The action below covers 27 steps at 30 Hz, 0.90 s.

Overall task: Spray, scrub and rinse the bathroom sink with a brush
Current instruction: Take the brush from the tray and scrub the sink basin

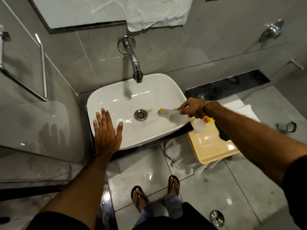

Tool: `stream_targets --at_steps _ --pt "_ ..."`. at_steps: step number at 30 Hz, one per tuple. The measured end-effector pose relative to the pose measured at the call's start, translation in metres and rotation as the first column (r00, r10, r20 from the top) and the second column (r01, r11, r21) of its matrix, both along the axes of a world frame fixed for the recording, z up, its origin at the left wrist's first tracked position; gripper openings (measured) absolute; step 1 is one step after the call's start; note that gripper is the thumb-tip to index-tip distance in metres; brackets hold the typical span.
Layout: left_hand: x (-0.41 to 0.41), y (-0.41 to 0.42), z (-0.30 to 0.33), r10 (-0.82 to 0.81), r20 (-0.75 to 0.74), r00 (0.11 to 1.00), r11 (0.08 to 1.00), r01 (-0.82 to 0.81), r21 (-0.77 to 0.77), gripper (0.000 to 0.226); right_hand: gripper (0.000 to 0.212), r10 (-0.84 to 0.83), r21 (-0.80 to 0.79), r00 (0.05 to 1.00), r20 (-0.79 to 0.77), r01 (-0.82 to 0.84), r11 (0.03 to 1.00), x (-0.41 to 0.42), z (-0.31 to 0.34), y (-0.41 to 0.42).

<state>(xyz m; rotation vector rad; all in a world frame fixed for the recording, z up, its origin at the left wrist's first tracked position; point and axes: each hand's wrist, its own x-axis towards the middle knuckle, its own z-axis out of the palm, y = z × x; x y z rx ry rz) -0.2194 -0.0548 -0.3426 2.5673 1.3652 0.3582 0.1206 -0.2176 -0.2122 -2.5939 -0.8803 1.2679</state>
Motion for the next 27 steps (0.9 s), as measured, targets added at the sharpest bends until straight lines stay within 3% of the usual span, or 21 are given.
stream_targets --at_steps 4,9,13,15,18,23,27 --pt "0.001 0.002 0.000 -0.002 0.017 1.000 1.000 0.002 0.003 0.083 0.033 0.047 -0.064 0.991 -0.122 -0.055 0.996 -0.003 -0.001 0.002" --pt "0.003 0.005 -0.001 -0.001 0.027 1.000 1.000 0.000 0.015 0.082 0.041 0.067 0.092 0.989 0.135 -0.080 0.993 0.001 -0.003 0.013" --pt "0.001 0.004 -0.002 -0.006 0.051 0.999 1.000 0.006 0.001 0.081 0.039 0.122 0.047 0.992 -0.025 -0.120 0.992 -0.018 -0.014 0.020" --pt "0.001 0.003 -0.002 -0.005 0.044 0.999 1.000 0.005 -0.004 0.081 0.040 0.072 0.064 0.997 0.000 -0.072 0.995 -0.005 -0.009 0.019" --pt "-0.001 0.001 -0.003 0.001 0.042 0.999 1.000 -0.001 -0.002 0.081 0.044 0.046 0.120 0.985 0.169 -0.067 0.991 -0.006 -0.012 0.025" --pt "-0.002 0.003 -0.004 -0.006 0.042 0.999 1.000 0.006 -0.005 0.081 0.042 0.161 0.084 0.987 0.032 -0.163 0.983 -0.028 -0.019 0.036" --pt "-0.002 0.002 -0.004 0.002 0.044 0.999 1.000 -0.001 -0.005 0.082 0.041 0.135 0.031 0.989 0.068 -0.137 0.990 0.007 -0.002 0.021"
